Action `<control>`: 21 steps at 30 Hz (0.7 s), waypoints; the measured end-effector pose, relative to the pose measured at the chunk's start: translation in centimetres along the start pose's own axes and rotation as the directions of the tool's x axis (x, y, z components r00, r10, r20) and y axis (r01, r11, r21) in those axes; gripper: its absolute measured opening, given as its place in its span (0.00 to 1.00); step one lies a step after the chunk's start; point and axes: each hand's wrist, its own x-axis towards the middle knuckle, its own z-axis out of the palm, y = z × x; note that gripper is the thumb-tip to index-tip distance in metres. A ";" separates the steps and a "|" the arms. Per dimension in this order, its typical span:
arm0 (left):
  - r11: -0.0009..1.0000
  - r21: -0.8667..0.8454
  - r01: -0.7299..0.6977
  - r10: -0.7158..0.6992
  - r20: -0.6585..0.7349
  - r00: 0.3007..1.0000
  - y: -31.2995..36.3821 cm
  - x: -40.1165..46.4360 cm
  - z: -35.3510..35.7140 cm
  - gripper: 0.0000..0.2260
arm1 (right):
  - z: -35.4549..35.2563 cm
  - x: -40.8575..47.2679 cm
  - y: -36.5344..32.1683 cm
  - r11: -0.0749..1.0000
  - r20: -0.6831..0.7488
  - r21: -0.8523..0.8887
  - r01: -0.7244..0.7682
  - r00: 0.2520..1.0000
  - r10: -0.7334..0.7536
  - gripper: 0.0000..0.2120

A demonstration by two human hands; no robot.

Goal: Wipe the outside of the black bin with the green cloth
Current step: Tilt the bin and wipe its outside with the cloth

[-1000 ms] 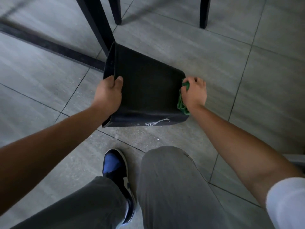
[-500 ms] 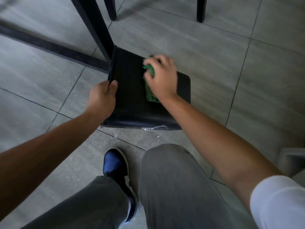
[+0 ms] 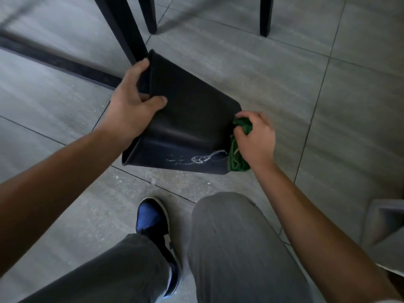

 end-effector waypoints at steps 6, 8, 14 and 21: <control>0.903 0.230 -0.363 0.246 0.416 0.876 1.1 -3.2 2.1 0.31 | -1.4 0.8 -1.8 0.992 -0.120 0.126 -0.006 0.993 0.021 0.13; 0.861 0.261 -0.437 0.319 0.391 0.863 0.9 -3.5 2.6 0.25 | -2.1 0.8 -1.1 0.991 -0.127 0.130 -0.026 0.991 0.043 0.13; 0.850 0.287 -0.441 0.427 0.113 0.897 1.2 -1.0 1.1 0.13 | -3.9 0.3 0.7 0.978 -0.183 0.189 -0.089 0.975 0.125 0.12; 0.973 0.074 -0.218 0.215 0.048 0.975 0.4 0.2 -0.1 0.14 | -3.7 1.3 0.4 0.944 -0.212 0.290 -0.158 0.951 0.225 0.14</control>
